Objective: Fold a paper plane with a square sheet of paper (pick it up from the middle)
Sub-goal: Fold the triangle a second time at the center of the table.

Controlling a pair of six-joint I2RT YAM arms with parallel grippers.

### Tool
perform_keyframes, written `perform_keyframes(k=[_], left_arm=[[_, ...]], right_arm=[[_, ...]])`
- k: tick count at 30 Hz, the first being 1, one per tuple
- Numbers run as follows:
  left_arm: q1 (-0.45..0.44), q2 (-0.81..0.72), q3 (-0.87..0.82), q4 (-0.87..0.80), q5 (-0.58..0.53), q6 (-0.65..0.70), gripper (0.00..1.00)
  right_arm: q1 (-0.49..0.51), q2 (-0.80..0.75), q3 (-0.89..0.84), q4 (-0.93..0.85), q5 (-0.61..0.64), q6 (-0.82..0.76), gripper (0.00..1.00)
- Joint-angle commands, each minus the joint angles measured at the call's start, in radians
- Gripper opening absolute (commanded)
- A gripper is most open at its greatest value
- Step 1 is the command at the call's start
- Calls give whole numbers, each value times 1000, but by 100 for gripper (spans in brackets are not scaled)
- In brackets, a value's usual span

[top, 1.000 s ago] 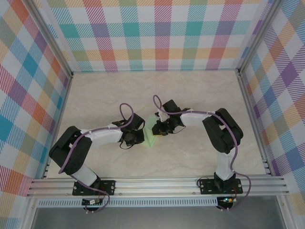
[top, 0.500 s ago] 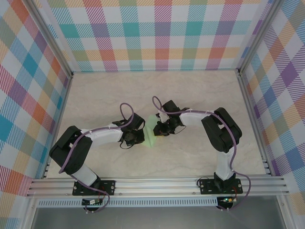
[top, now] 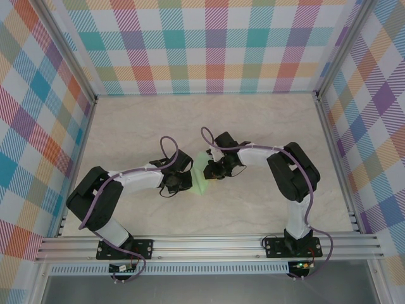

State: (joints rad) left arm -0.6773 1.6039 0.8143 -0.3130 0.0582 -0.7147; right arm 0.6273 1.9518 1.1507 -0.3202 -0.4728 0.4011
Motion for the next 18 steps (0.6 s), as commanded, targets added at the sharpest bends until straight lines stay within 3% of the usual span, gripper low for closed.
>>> perform_keyframes(k=[1, 18], left_arm=[[5, 33, 2, -31, 5, 15, 6], [5, 41, 11, -27, 20, 22, 6]], right_arm=[[-1, 18, 28, -45, 37, -36, 14], [2, 7, 35, -34, -4, -30, 15]])
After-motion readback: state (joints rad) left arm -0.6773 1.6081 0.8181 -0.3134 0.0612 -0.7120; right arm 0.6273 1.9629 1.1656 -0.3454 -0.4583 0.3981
